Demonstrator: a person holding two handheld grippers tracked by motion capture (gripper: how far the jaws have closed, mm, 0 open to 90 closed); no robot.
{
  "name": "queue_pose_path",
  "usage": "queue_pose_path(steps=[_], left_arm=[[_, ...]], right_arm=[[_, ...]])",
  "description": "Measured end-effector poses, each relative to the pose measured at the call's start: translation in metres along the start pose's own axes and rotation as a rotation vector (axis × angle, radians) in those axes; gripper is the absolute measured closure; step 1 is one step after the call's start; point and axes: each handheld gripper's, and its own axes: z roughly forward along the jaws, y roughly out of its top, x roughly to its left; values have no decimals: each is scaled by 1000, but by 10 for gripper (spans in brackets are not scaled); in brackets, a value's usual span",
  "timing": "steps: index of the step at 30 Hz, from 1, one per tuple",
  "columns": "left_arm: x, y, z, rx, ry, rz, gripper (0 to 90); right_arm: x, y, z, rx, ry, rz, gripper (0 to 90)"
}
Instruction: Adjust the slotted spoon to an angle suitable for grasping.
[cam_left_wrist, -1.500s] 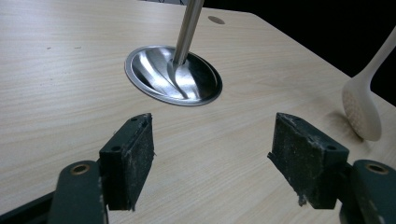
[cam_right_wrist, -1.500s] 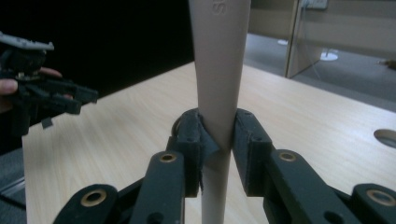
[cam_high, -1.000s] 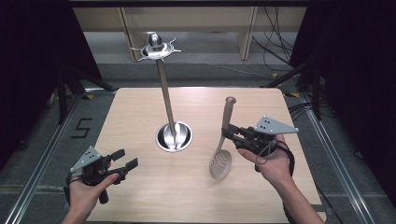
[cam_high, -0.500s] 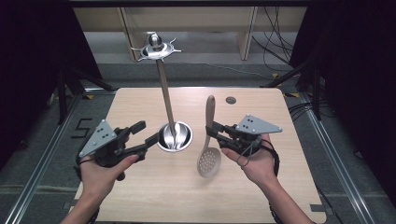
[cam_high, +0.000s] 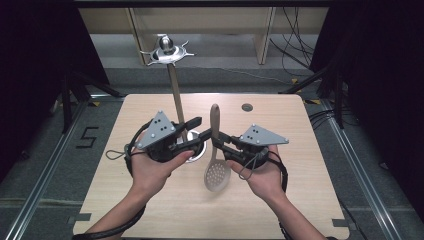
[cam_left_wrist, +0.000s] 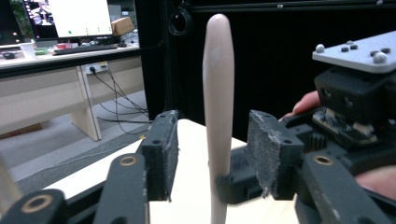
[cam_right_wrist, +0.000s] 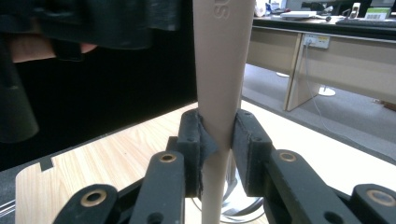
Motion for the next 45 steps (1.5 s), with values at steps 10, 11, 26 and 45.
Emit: queue_pose_path(steps=[10, 11, 26, 45], left_arm=[[4, -2, 19, -8, -47, -43, 644], [4, -2, 20, -9, -53, -49, 658], [24, 9, 4, 35, -72, -26, 733], [88, 43, -23, 74, -190, -8, 733]], right_arm=[[3, 0, 1, 1, 5, -5, 745], [4, 0, 1, 1, 8, -3, 745], [11, 3, -2, 39, -49, -118, 555], [-11, -49, -38, 167, -113, -92, 511]])
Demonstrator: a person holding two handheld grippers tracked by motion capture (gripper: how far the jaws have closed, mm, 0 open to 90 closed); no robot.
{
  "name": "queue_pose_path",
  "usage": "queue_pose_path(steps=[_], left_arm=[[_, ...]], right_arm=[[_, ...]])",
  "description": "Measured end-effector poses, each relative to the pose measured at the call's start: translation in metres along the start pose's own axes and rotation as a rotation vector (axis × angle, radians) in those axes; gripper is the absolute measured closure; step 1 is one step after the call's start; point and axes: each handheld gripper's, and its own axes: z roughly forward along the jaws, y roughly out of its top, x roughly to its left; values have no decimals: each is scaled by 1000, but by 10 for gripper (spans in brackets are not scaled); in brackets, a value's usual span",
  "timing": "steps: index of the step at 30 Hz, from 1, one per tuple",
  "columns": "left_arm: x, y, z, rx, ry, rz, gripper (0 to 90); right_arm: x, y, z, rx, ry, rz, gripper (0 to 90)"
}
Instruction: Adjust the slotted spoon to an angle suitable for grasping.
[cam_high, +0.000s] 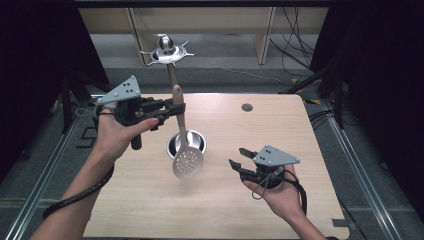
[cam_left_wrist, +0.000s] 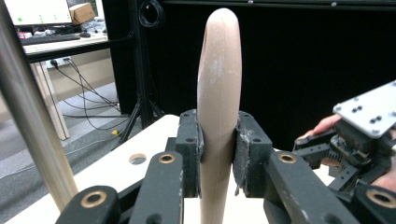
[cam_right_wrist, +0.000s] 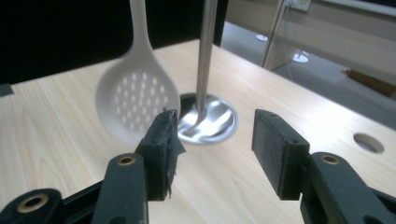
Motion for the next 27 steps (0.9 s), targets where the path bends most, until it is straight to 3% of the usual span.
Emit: queue_pose_path(steps=[2, 6, 9, 10, 11, 14, 18, 20, 21, 26, 27], left_arm=[[1, 1, -1, 4, 1, 2, 733], [4, 5, -1, 22, -9, 10, 733], [6, 7, 1, 34, -21, 19, 733], [7, 7, 1, 34, -21, 21, 734], [7, 8, 2, 32, -21, 21, 734], [10, 10, 5, 35, -38, 32, 734], [12, 13, 7, 32, -43, 36, 734], [14, 14, 7, 29, -38, 34, 734], [14, 15, 7, 28, -35, 31, 734], [16, 17, 3, 25, -33, 31, 734], [17, 17, 3, 25, -28, 27, 734]], right_arm=[[-2, -4, -1, 15, -1, 3, 510], [-9, -28, -1, 77, -29, 17, 490], [-13, -37, -2, 89, -42, 18, 486], [-17, -40, -3, 88, -49, -13, 485], [-18, -43, -4, 92, -52, 28, 485], [-27, -55, -12, 113, -65, 75, 484], [-31, -65, -16, 141, -69, 106, 484], [-38, -69, -17, 129, -77, 74, 484], [-36, -69, -19, 139, -83, 117, 484], [-39, -67, -21, 122, -99, 111, 484], [-38, -67, -20, 138, -93, 135, 484]])
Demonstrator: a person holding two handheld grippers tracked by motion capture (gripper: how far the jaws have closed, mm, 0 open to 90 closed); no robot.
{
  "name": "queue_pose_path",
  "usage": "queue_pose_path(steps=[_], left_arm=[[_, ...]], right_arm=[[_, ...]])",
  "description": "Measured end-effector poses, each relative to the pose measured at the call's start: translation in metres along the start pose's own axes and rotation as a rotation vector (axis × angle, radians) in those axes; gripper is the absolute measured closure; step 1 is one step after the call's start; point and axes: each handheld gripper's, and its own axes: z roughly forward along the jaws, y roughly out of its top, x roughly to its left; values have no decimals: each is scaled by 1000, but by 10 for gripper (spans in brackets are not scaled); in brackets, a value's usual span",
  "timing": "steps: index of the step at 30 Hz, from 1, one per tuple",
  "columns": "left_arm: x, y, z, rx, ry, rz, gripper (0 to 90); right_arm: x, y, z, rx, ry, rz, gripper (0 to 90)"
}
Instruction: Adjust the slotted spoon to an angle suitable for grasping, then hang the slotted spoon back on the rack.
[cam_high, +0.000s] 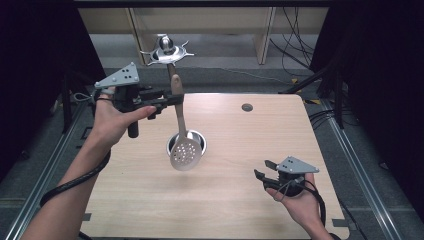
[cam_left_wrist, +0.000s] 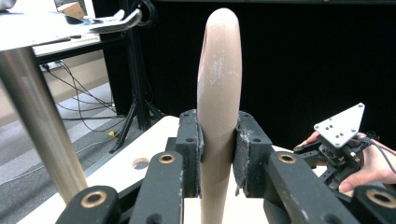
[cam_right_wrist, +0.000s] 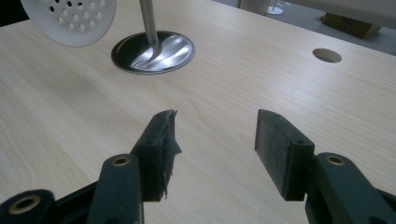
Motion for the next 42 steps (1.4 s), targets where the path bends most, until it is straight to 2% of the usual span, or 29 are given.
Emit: queue_pose_path(steps=[3, 4, 5, 6, 7, 10, 15, 17, 18, 19, 22, 23, 24, 25, 28, 32, 35, 37, 39, 42], left_arm=[[1, 0, -1, 6, 5, 1, 734], [1, 1, -1, 10, 7, 3, 734], [1, 1, -1, 9, 7, 4, 734], [1, 2, -1, 9, 3, 7, 734], [1, 4, 0, 6, -5, 2, 734], [3, 6, 0, 8, -7, -3, 734], [9, 7, 3, 15, 8, -21, 734], [11, 7, 5, 18, 4, -31, 734], [11, 7, 5, 18, 4, -31, 734], [11, 7, 7, 21, 2, -37, 734], [12, 7, 7, 22, -2, -41, 734], [12, 8, 7, 24, -3, -43, 733], [12, 9, 7, 25, -5, -42, 734], [12, 10, 6, 24, -7, -43, 734], [13, 12, 5, 14, -11, -60, 734], [12, 16, 1, 7, -10, -83, 734], [13, 17, 1, 7, -10, -91, 734], [14, 17, 2, 5, -12, -95, 734], [14, 17, 4, 6, -16, -100, 734], [15, 16, 6, 3, -27, -111, 734]], right_arm=[[-1, 0, 3, -11, -5, -14, 483], [2, 0, 2, 9, 7, 17, 482], [-1, 0, 2, -6, 1, -18, 482], [0, 0, 1, -9, 4, -5, 482], [-2, 0, 2, -13, 3, -18, 481], [-4, -1, 4, -4, 13, -8, 480], [-9, 1, 3, -10, 14, -20, 473], [-8, -1, 2, 1, 22, 29, 472], [-8, -1, 2, 1, 22, 29, 472], [-12, -2, 3, -8, 18, -9, 471], [-9, -3, 2, 0, 14, 4, 470], [-10, -2, 2, 3, 15, -13, 470], [-8, -2, 1, 15, 20, 5, 469], [-7, -3, 1, 13, 12, -15, 468], [-6, -3, 0, 17, 19, -15, 468], [-5, -4, 1, 14, 4, -15, 466], [-3, -4, 2, 22, 13, 3, 466], [-4, -4, 3, 14, 17, -24, 465], [-2, -4, 3, 26, 24, -6, 465], [-2, -4, 3, 24, 24, -8, 465]])
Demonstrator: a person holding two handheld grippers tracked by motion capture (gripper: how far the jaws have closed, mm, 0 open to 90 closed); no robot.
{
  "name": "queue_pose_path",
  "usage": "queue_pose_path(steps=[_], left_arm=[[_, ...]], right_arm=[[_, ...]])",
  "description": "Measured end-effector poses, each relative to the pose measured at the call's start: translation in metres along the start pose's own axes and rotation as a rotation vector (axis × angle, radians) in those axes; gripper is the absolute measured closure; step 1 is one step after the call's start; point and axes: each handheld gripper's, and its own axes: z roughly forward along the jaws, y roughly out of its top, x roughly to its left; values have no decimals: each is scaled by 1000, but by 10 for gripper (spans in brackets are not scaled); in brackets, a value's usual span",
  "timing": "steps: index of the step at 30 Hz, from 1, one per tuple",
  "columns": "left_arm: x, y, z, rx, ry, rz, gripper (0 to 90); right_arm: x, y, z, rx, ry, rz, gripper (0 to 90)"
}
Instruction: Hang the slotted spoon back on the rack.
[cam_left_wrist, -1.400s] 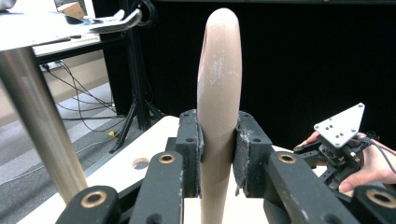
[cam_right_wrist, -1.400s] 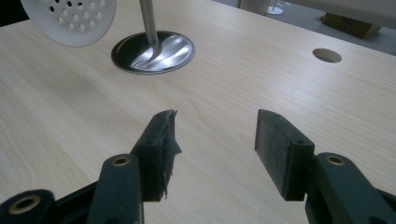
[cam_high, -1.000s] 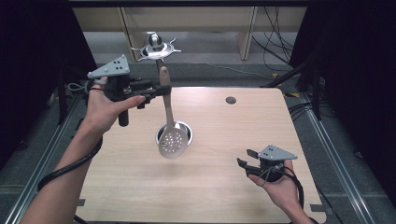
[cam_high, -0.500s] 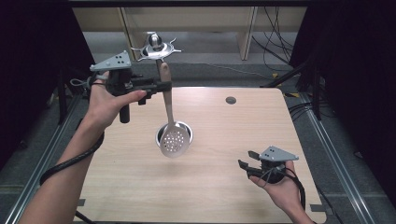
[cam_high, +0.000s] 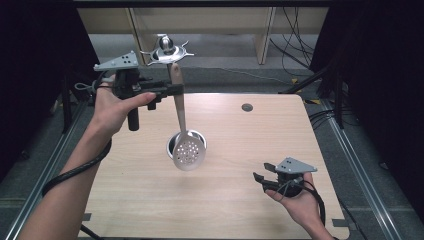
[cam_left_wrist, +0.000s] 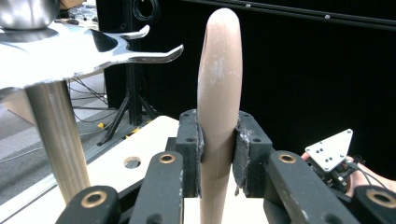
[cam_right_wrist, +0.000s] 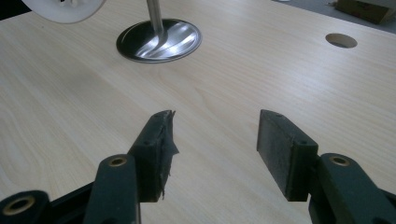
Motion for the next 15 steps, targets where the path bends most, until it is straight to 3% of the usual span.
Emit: queue_pose_path(steps=[5, 10, 11, 14, 15], left_arm=[[4, -2, 1, -6, -8, -23, 734], [7, -2, 3, -5, -9, -33, 734], [8, -2, 3, -5, -11, -33, 734], [10, -2, 3, -8, -14, -38, 734], [10, -2, 2, -8, -16, -39, 734]], right_arm=[[0, 0, 0, -2, -1, -5, 464], [3, 0, 0, 15, 17, 26, 463], [2, 0, 1, 4, 8, 6, 463], [2, 0, 1, 3, 10, 5, 463], [3, 0, 0, 16, 15, 24, 462]])
